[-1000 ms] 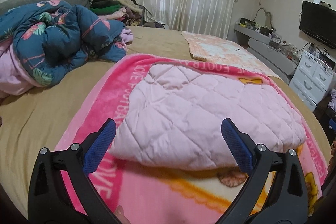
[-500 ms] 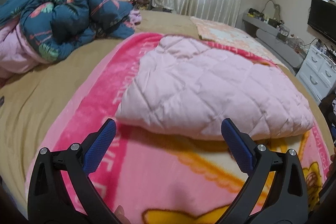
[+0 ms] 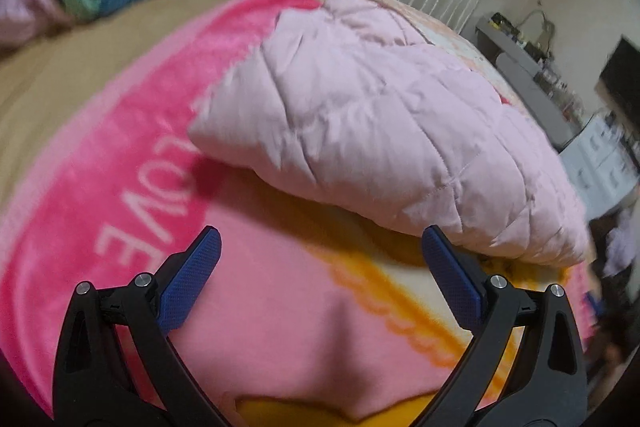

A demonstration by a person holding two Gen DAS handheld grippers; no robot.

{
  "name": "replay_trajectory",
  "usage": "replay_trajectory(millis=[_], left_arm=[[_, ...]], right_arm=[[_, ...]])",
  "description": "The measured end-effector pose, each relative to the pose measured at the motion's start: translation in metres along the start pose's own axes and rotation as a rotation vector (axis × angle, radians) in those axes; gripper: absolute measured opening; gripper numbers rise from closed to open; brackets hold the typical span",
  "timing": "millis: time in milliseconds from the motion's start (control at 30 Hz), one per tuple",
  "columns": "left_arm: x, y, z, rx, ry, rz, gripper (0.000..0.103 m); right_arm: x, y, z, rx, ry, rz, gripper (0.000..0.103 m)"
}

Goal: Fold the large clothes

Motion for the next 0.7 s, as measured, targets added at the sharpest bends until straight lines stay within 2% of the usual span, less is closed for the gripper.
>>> replay_trajectory(millis=[167, 400, 567, 700], left_arm=[[-0.004, 0.009, 0.002, -0.004, -0.045, -0.009, 0.094], [0.0, 0.015, 0.013, -0.011, -0.108, -0.082, 0.094], [-0.005, 0.022, 0.026, -0.014, -0.164, -0.112, 0.094], [-0.009, 0.029, 0.036, -0.02, -0.194, -0.156, 0.094]], right_arm=[[0.004, 0.022, 0.0, -0.069, 0.065, 0.065, 0.099], [0.005, 0.046, 0.012, -0.118, 0.154, 0.14, 0.099], [0.001, 0.046, 0.029, -0.094, 0.136, 0.15, 0.099], [0.006, 0.059, 0.041, -0.12, 0.207, 0.213, 0.099]])
Point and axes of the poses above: each gripper's, at about its wrist camera, not at the fingertips, and y roughly the way its jaws point, x to its right, z to its top, the point moved 6 cm from there along y, roughly the way its jaws point, and after that the axes turned 8 degrees about -x, right-handed, at the moved point
